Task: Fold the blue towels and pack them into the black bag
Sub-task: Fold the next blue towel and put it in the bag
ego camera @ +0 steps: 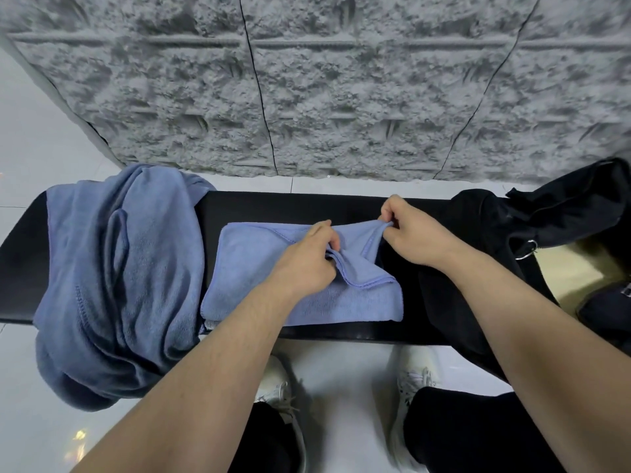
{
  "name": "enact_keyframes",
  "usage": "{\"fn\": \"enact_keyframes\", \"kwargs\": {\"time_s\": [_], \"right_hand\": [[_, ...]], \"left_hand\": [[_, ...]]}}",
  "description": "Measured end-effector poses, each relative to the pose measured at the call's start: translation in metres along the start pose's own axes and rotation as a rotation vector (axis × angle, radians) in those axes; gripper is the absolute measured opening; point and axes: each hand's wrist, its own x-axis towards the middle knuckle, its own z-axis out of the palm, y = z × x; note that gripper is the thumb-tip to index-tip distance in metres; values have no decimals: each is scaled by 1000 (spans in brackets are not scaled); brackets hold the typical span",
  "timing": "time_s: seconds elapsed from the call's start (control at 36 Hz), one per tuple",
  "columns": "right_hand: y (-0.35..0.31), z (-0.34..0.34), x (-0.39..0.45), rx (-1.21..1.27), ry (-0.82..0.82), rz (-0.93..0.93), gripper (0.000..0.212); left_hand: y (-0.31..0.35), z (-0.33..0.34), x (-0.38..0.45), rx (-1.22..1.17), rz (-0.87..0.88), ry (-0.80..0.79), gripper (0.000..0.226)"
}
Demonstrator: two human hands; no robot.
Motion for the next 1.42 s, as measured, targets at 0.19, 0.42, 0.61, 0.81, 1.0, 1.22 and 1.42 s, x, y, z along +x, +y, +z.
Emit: {"fn": "enact_keyframes", "kwargs": {"time_s": [0.19, 0.42, 0.61, 0.81, 1.0, 1.22, 1.42], "right_hand": [[-5, 2, 0, 117, 22, 147, 26], [-4, 7, 3, 496, 110, 398, 13], [-3, -2, -2, 725, 145, 529, 30], [-12, 7, -5, 282, 159, 291, 33], [-22, 21, -6, -100, -100, 401, 40], [-14, 9, -15, 251, -119, 515, 23], [-7, 7, -22, 307, -99, 533, 24]], "left_hand": [[6, -4, 1, 42, -16, 4, 17], [7, -4, -1, 3, -34, -35, 16], [11, -6, -4, 9, -34, -75, 21], [7, -7, -2, -43, 16, -79, 34], [9, -13, -7, -286, 0, -102, 33], [6, -22, -8, -619, -221, -56, 34], [9, -24, -9, -626, -255, -55, 37]]}}
